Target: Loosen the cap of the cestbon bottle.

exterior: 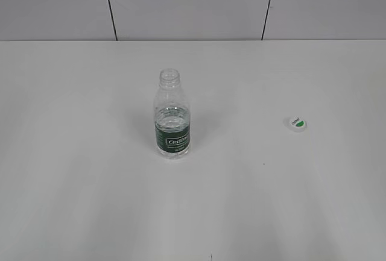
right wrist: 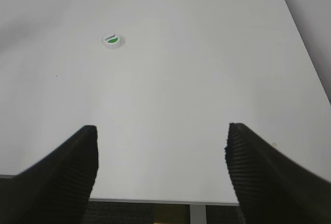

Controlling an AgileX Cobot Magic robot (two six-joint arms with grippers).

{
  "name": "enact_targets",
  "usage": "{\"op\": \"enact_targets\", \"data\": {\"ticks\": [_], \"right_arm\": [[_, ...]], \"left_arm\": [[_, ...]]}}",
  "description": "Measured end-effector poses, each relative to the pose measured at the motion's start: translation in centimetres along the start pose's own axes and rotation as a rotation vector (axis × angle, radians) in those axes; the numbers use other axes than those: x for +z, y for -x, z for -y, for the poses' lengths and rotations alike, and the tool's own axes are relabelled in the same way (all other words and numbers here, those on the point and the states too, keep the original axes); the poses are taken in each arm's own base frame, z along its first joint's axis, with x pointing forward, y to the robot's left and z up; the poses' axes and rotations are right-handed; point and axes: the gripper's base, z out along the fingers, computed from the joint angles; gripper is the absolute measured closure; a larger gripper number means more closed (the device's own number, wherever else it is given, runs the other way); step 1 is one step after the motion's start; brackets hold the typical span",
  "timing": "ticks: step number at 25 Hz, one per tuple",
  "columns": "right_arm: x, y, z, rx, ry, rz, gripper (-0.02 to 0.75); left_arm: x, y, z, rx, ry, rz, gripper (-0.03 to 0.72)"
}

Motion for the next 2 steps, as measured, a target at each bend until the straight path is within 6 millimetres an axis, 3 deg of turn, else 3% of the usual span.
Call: {"op": "enact_targets", "data": {"ticks": [2], "right_arm": [[0.00,0.01,0.00,0.000,0.000,0.001,0.149]], "left_arm": [[0.00,0.00,0.00,0.000,0.000,0.000,0.245]]}}
